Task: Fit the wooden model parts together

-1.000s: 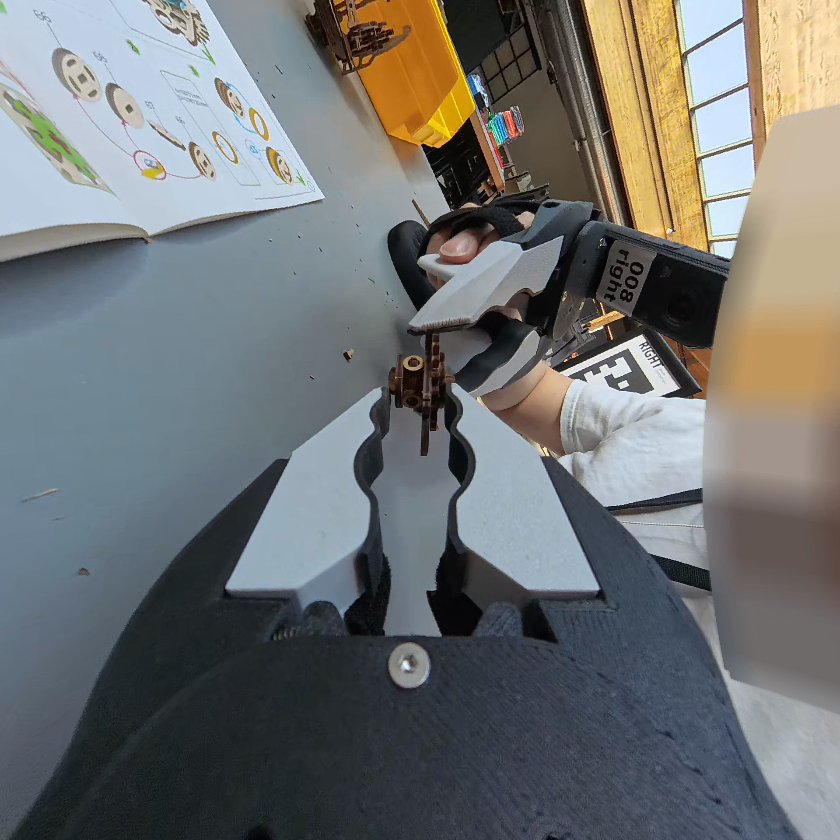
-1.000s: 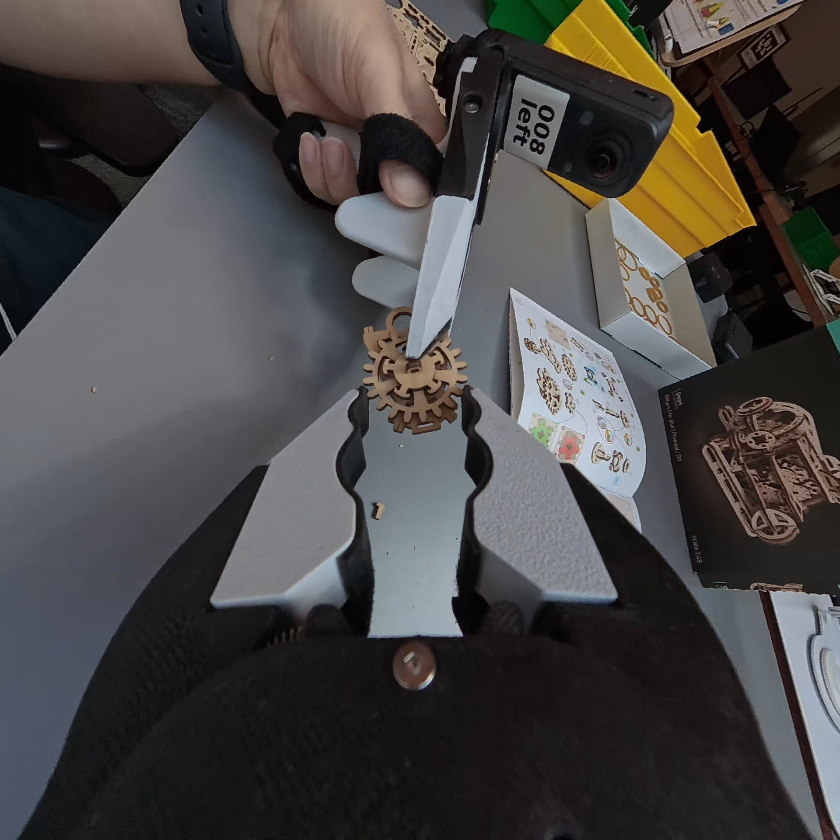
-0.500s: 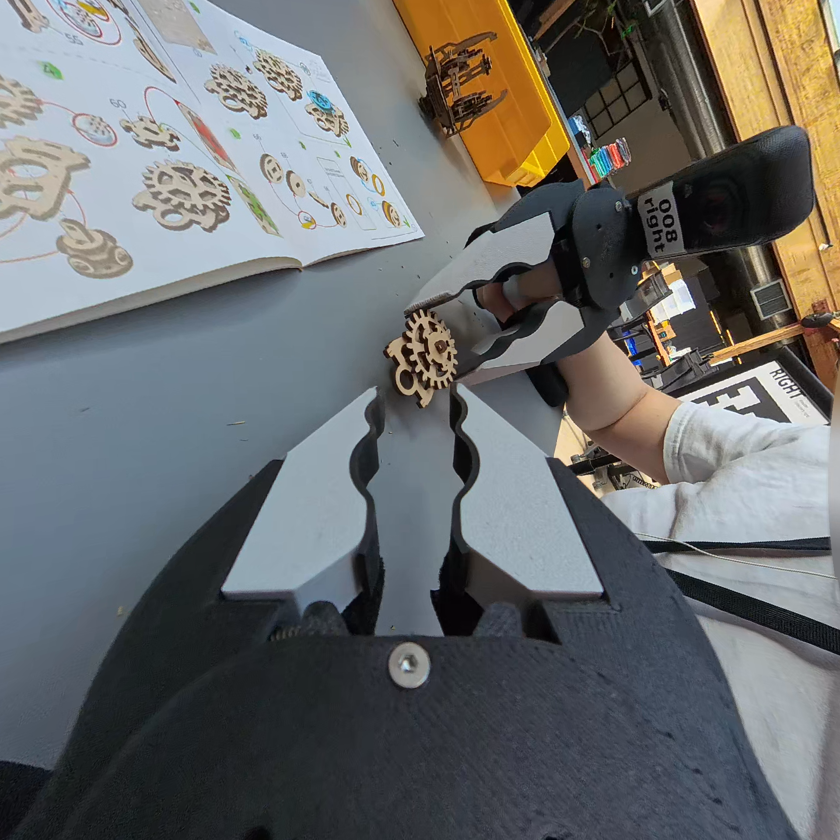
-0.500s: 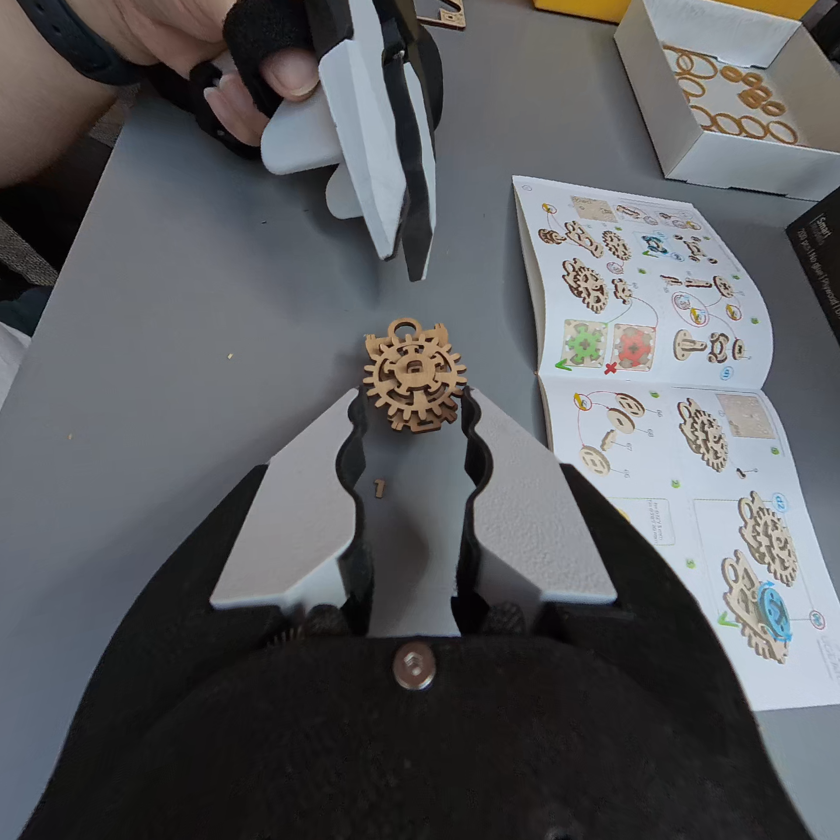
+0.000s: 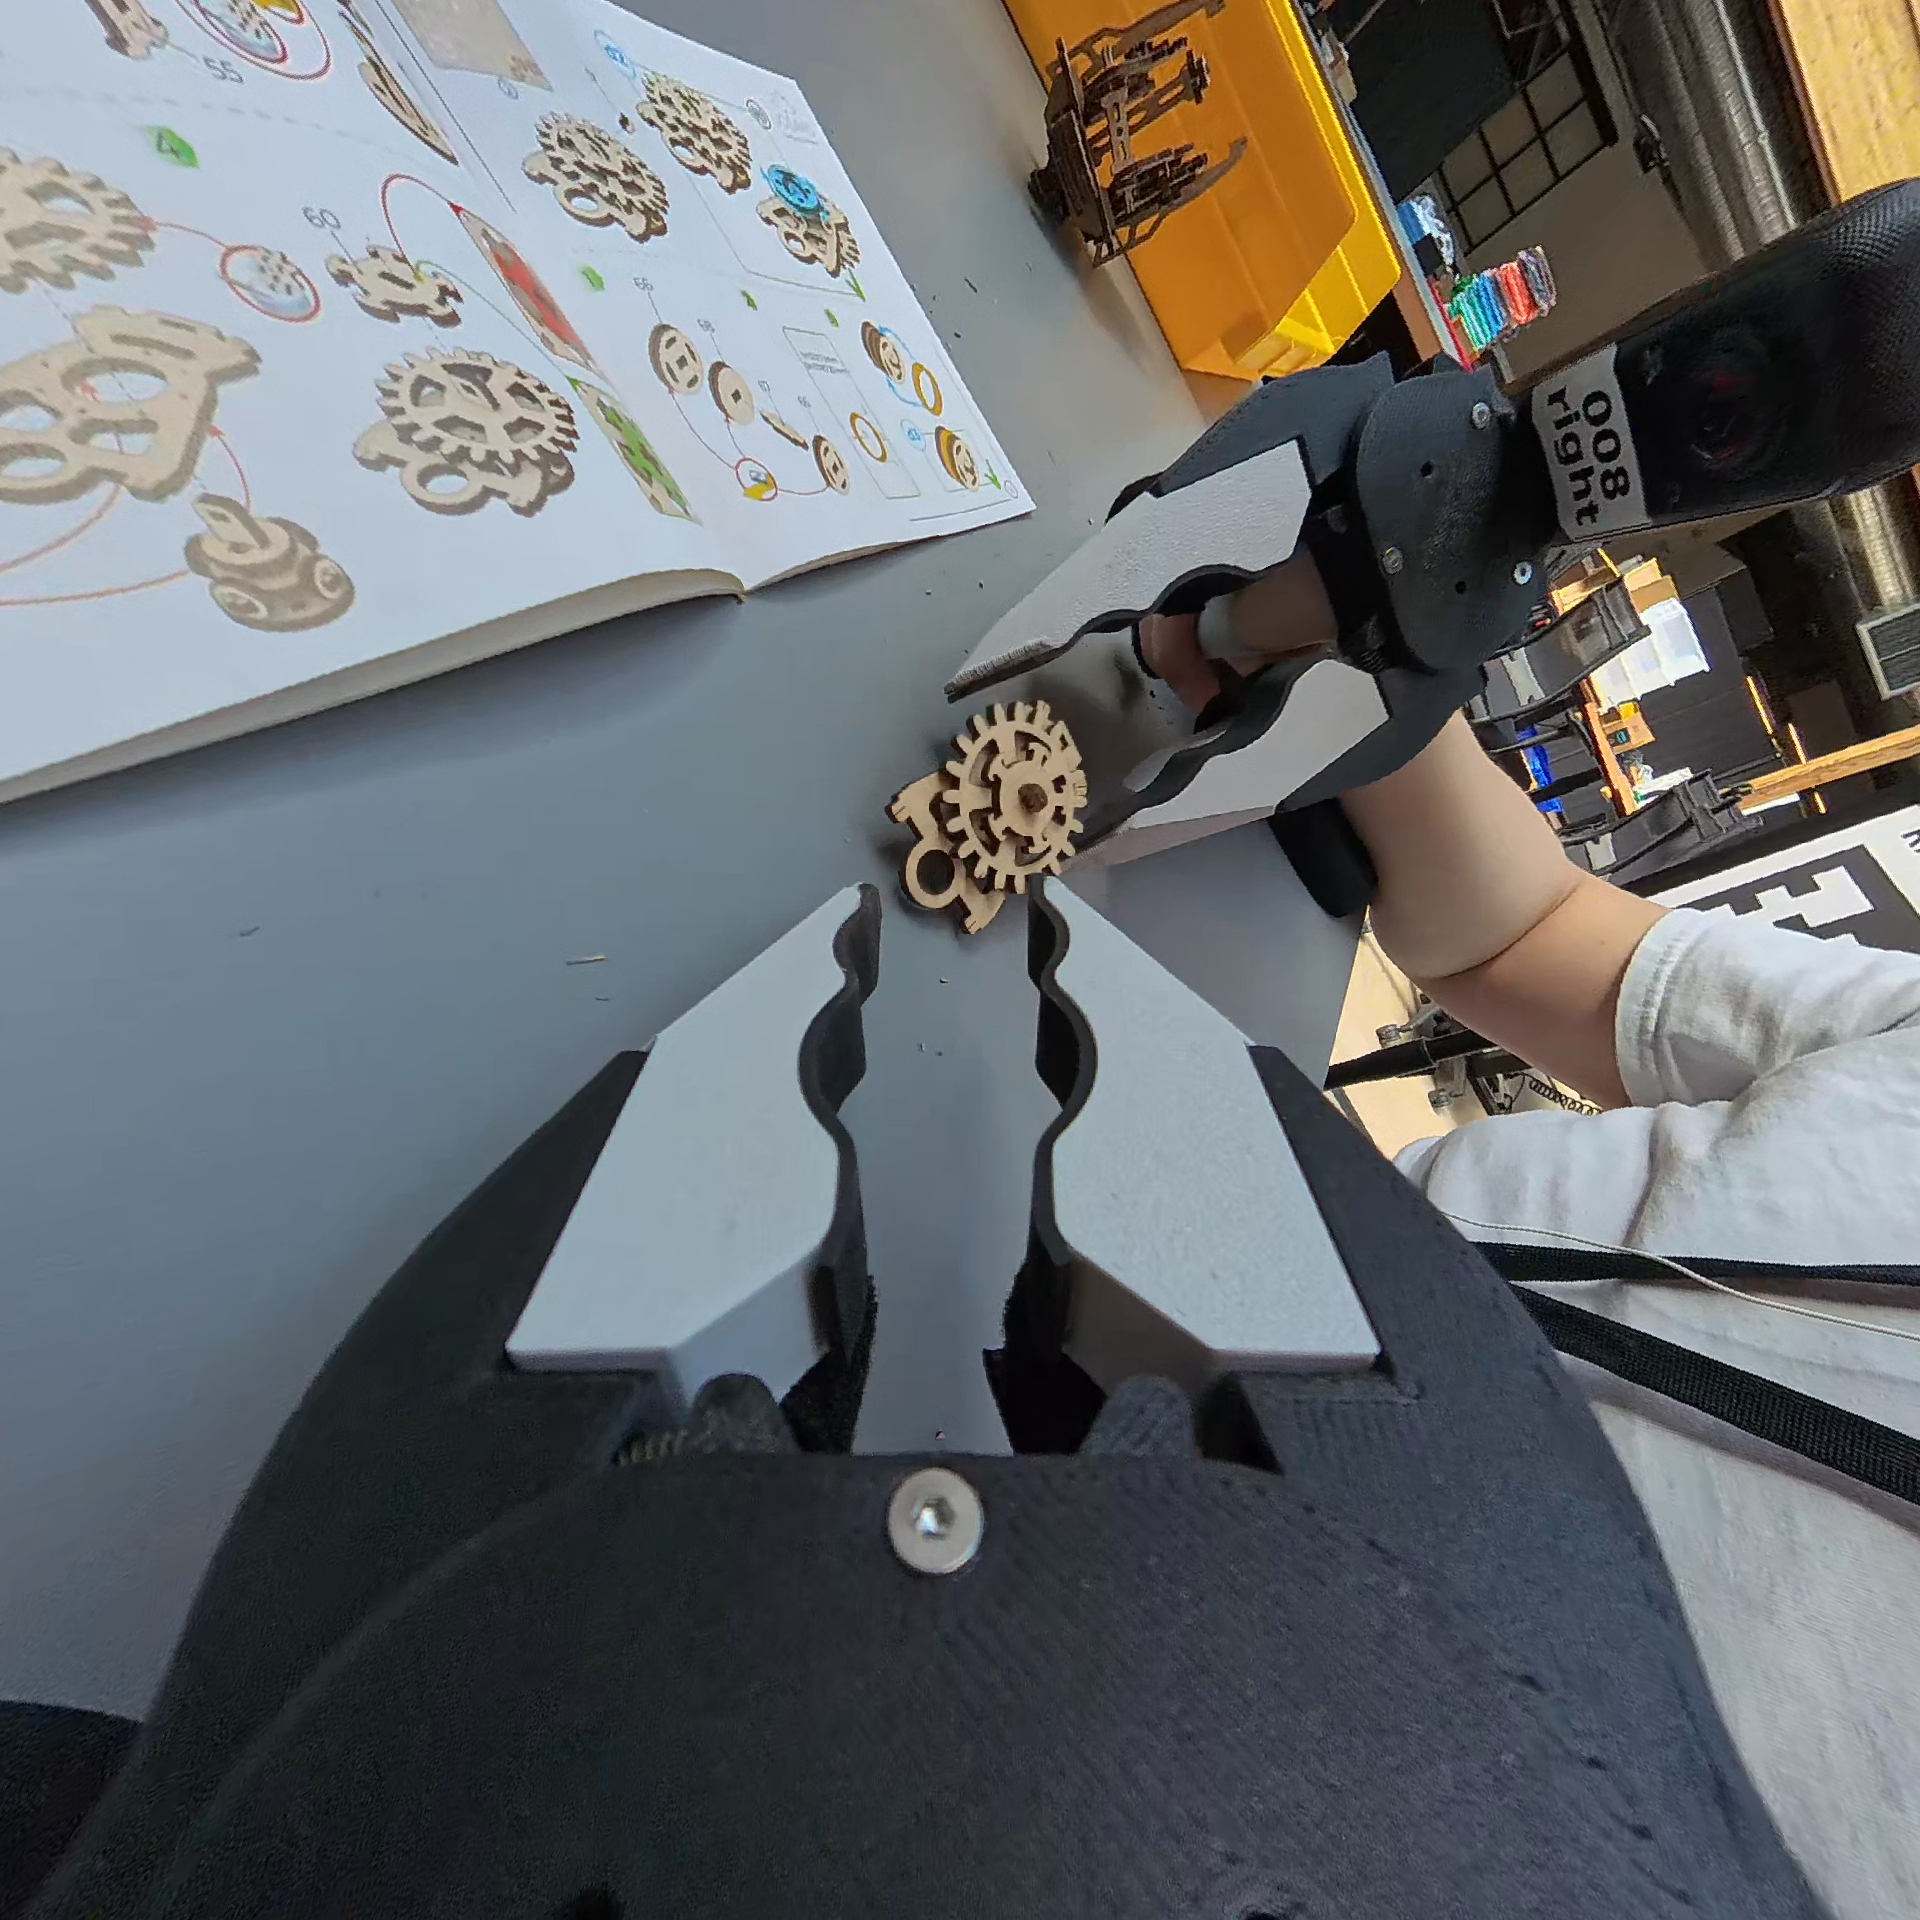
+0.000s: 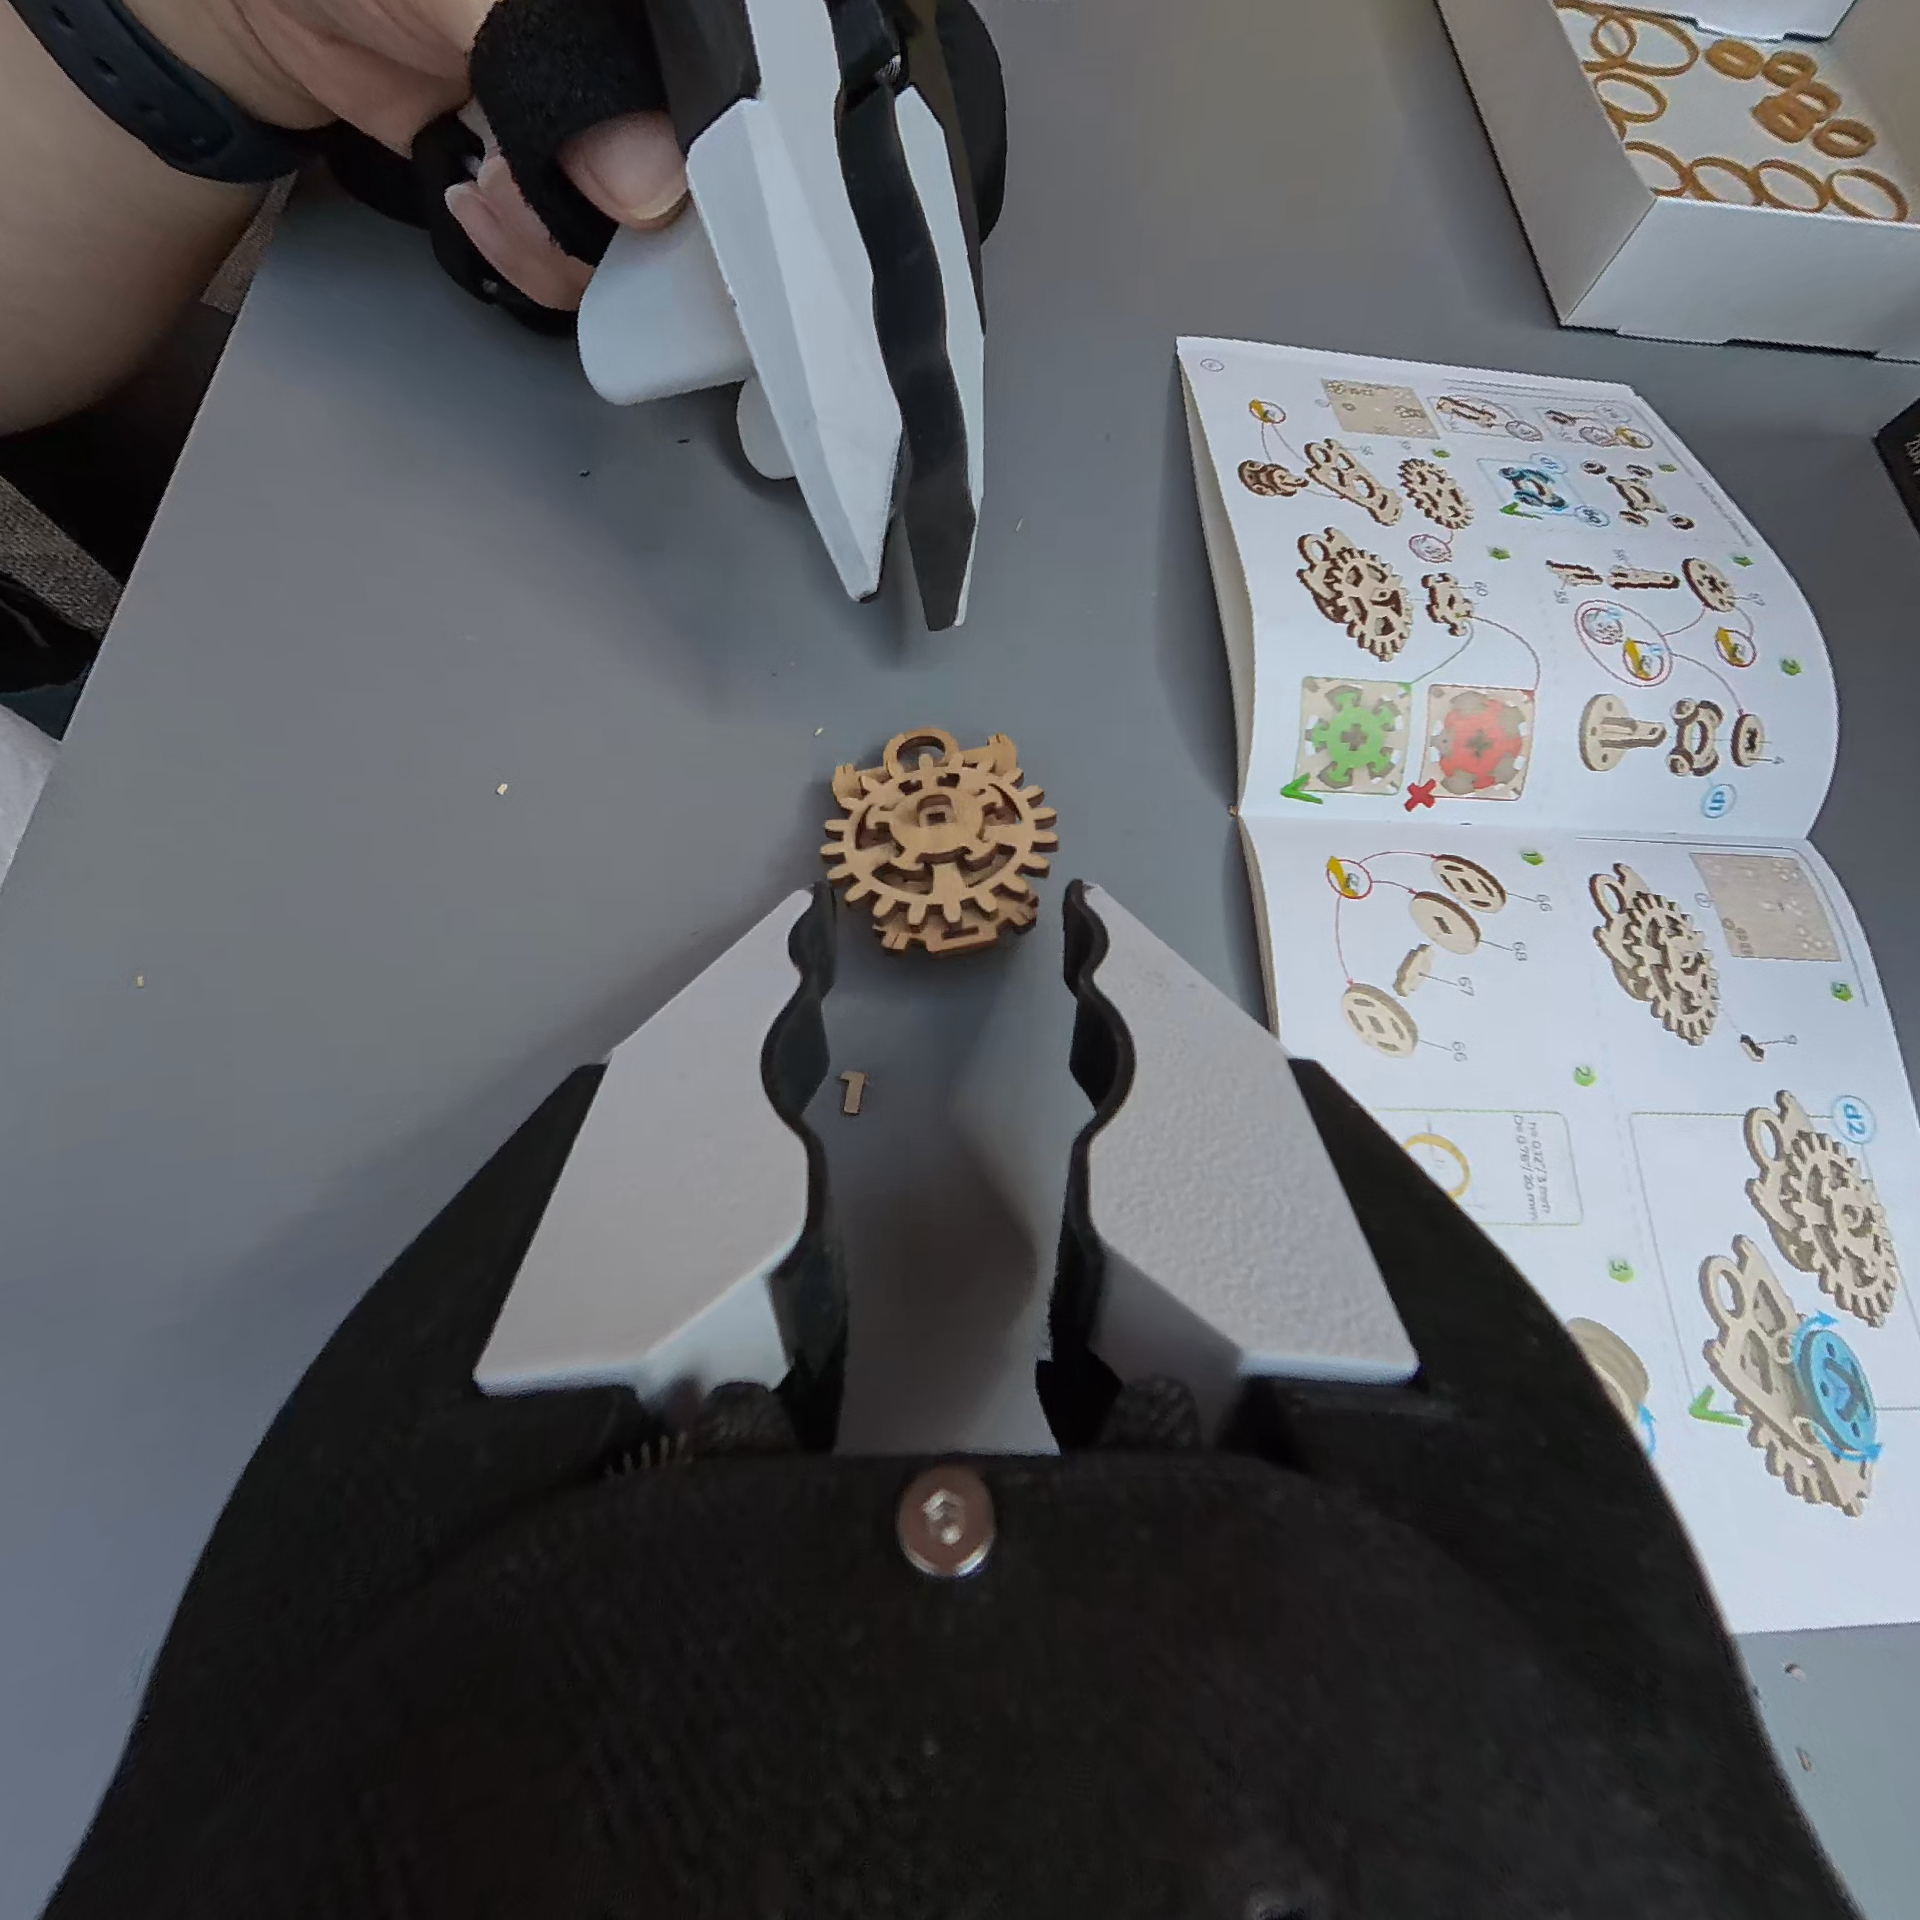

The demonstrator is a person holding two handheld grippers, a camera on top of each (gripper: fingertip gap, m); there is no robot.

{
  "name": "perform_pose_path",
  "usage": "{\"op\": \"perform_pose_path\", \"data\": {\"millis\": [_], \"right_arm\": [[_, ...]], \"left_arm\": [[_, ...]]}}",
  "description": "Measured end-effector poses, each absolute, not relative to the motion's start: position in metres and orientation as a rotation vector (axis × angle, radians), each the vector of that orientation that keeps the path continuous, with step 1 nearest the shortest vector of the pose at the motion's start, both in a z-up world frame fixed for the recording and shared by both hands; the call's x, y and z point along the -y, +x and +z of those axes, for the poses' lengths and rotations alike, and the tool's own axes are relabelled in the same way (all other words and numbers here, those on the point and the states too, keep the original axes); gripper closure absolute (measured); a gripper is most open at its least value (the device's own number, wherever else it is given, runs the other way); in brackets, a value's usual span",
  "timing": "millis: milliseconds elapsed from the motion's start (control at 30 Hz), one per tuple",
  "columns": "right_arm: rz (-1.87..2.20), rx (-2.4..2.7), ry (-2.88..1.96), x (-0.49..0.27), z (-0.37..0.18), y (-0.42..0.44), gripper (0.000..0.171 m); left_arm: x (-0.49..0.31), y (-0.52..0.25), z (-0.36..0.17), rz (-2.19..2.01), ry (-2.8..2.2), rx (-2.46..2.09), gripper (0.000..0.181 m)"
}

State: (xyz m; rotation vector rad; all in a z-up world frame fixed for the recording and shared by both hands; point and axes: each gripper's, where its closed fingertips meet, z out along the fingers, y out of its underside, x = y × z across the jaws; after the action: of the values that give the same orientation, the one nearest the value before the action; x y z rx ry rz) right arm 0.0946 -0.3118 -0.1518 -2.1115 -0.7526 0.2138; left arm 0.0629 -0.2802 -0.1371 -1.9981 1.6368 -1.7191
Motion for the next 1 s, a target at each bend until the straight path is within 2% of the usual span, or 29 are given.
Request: {"op": "perform_pose_path", "data": {"millis": [600,1000], "right_arm": [[0.204,0.691,-2.071,0.325,-0.127,0.122,0.127],[0.295,0.737,-2.07,0.325,-0.133,0.095,0.12]], "left_arm": [[0.284,0.07,-0.134,-1.636,-1.83,-1.682,0.155],[0.293,0.07,-0.14,-1.642,-1.849,-1.749,0.155]]}}
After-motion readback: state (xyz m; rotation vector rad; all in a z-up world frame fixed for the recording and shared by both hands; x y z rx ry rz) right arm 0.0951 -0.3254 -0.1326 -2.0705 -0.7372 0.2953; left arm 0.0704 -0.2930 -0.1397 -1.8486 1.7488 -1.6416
